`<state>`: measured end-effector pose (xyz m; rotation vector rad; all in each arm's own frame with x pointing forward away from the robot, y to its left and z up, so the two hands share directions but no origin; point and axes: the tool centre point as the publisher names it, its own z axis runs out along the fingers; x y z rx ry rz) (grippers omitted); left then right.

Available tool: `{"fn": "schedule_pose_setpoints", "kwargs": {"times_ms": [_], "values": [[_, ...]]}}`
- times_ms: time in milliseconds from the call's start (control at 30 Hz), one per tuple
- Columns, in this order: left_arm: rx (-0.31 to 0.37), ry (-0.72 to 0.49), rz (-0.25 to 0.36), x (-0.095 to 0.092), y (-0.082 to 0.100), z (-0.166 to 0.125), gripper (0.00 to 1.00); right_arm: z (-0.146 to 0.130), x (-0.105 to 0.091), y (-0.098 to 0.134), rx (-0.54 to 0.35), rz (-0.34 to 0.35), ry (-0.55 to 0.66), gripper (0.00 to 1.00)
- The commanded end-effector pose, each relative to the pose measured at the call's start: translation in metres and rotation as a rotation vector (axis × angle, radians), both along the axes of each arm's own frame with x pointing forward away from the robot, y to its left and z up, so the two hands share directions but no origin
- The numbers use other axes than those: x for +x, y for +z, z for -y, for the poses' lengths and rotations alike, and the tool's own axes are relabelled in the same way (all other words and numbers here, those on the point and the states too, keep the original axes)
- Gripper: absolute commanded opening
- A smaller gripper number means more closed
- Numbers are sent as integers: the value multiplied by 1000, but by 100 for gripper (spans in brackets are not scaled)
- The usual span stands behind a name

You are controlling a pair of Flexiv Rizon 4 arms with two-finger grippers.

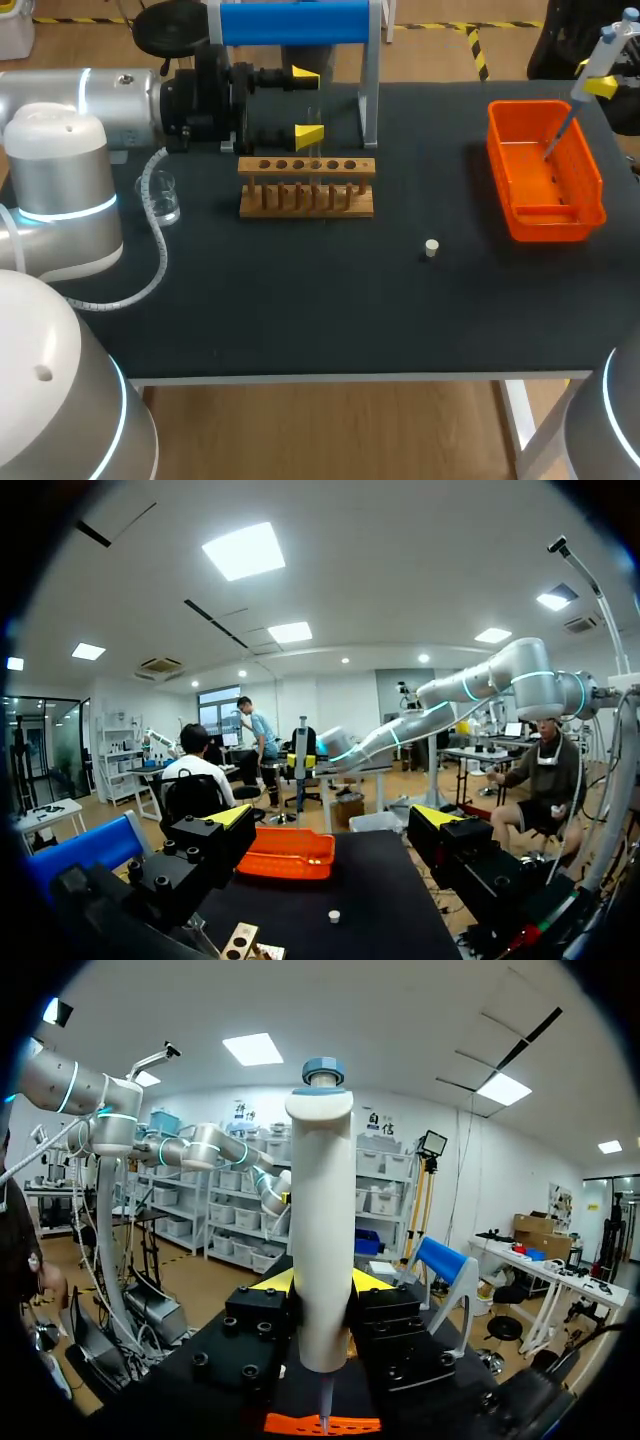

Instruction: Invert the test tube, pick up the pipette, mount the tip to pipette, aspirate from beaker and dispense into the tube, eject the tip, return the pipette, and cap with the stopper.

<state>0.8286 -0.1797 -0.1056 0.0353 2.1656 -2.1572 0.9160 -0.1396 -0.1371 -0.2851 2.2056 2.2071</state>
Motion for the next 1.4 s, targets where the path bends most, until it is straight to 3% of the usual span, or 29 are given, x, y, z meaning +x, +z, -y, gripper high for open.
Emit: {"fn": "schedule_pose_setpoints", "kwargs": {"times_ms": [33,267,567,1400], "values": [[-1,3,1,0,0,1,100,11,9,-2,6,-1,61,0],[-1,3,1,0,0,1,100,22,12,-5,22,-13,98,0],[-1,3,1,0,0,1,100,28,16,-11,-62,-42,126,0],[-1,3,1,0,0,1,100,31,17,-14,-38,-48,129,0]]}}
